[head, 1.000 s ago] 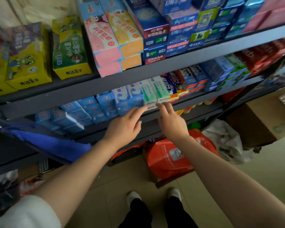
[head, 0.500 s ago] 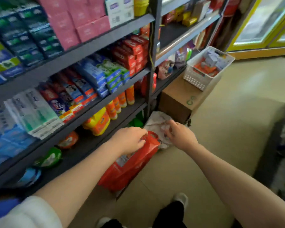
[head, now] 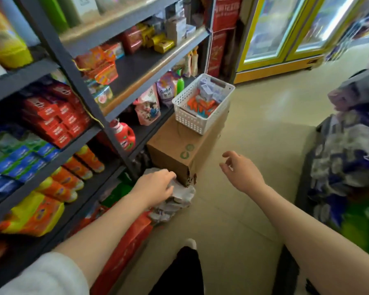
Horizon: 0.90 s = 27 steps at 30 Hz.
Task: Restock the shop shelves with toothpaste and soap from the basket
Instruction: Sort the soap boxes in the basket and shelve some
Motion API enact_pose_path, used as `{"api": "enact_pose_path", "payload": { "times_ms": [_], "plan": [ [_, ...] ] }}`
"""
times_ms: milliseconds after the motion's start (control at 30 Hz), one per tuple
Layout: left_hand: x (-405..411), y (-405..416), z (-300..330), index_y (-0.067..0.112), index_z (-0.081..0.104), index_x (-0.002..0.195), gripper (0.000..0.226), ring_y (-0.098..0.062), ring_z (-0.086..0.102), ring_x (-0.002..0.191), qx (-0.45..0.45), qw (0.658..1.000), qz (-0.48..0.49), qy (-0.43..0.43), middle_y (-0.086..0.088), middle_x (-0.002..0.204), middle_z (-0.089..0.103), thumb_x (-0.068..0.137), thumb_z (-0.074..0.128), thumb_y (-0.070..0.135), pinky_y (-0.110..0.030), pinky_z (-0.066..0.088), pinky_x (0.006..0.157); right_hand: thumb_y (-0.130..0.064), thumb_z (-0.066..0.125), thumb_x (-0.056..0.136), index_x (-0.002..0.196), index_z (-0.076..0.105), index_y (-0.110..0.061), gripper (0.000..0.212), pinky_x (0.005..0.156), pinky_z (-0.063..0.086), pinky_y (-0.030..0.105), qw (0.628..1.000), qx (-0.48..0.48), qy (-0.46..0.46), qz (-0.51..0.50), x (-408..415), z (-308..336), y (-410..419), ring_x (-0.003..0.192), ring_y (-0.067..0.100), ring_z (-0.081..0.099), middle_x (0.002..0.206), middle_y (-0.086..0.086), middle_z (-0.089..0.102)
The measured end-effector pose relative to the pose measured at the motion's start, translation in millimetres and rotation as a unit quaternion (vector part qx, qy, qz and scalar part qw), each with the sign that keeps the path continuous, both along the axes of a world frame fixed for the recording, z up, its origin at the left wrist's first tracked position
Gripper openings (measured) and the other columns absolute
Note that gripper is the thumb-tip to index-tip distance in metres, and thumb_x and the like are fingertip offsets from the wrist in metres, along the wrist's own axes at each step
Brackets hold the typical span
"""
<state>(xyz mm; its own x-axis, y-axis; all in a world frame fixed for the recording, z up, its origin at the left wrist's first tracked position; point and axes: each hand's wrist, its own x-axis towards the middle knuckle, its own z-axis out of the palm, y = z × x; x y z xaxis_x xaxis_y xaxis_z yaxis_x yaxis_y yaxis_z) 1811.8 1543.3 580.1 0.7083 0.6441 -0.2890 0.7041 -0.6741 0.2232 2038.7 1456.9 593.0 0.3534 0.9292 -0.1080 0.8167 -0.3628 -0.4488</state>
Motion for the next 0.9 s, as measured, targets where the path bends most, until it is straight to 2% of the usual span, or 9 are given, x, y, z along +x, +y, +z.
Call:
{"api": "enact_pose_path", "payload": {
  "times_ms": [167, 333, 567, 667, 900],
  "plan": [
    [67.7, 73.8, -20.8, 0.017, 0.046, 0.124, 0.035, -0.029, 0.057, 0.101, -0.005, 0.998, 0.057, 0.008, -0.005, 0.120, 0.047, 0.092, 0.043, 0.032, -0.037, 0.047, 0.074, -0.034, 0.044, 0.095, 0.127, 0.045, -0.015, 0.037, 0.082, 0.047, 0.038, 1.000, -0.022, 0.005, -0.016, 76.6, -3.5, 54.1, 0.104, 0.027, 0.057, 0.109, 0.004, 0.064],
    [148.0, 148.3, -22.2, 0.017, 0.048, 0.121, 0.033, -0.029, 0.056, 0.102, -0.048, 0.997, 0.068, 0.000, -0.007, 0.118, 0.051, 0.091, 0.046, 0.031, -0.039, 0.048, 0.081, -0.030, 0.046, 0.094, 0.125, 0.048, -0.013, 0.035, 0.082, 0.043, 0.034, 0.999, -0.045, 0.011, -0.022, 158.2, -0.4, 129.6, 0.104, 0.029, 0.058, 0.108, 0.005, 0.066],
    [245.9, 234.8, -15.8, 0.018, 0.049, 0.122, 0.034, -0.025, 0.056, 0.102, -0.064, 0.995, 0.069, 0.015, -0.004, 0.117, 0.053, 0.091, 0.046, 0.031, -0.038, 0.050, 0.080, -0.027, 0.047, 0.093, 0.120, 0.053, -0.012, 0.031, 0.081, 0.048, 0.036, 0.998, -0.050, 0.038, -0.025, 249.1, -11.5, 224.4, 0.099, 0.030, 0.060, 0.104, 0.007, 0.067],
    [286.5, 267.5, -24.1, 0.018, 0.050, 0.122, 0.033, -0.024, 0.056, 0.101, -0.074, 0.993, 0.091, 0.013, -0.004, 0.119, 0.054, 0.091, 0.045, 0.029, -0.037, 0.049, 0.076, -0.027, 0.045, 0.093, 0.120, 0.053, -0.014, 0.031, 0.083, 0.048, 0.035, 0.996, -0.084, 0.023, 0.016, 294.9, -23.0, 261.4, 0.101, 0.028, 0.059, 0.109, 0.007, 0.065],
    [371.0, 327.8, -56.7, 0.017, 0.047, 0.127, 0.037, -0.023, 0.053, 0.110, -0.117, 0.966, 0.229, 0.002, -0.004, 0.129, 0.048, 0.092, 0.044, 0.029, -0.037, 0.048, 0.085, -0.025, 0.044, 0.093, 0.115, 0.054, -0.014, 0.027, 0.082, 0.047, 0.034, 0.987, -0.131, 0.006, 0.098, 406.1, -34.6, 376.6, 0.101, 0.028, 0.059, 0.110, 0.007, 0.064]
  ]
}}
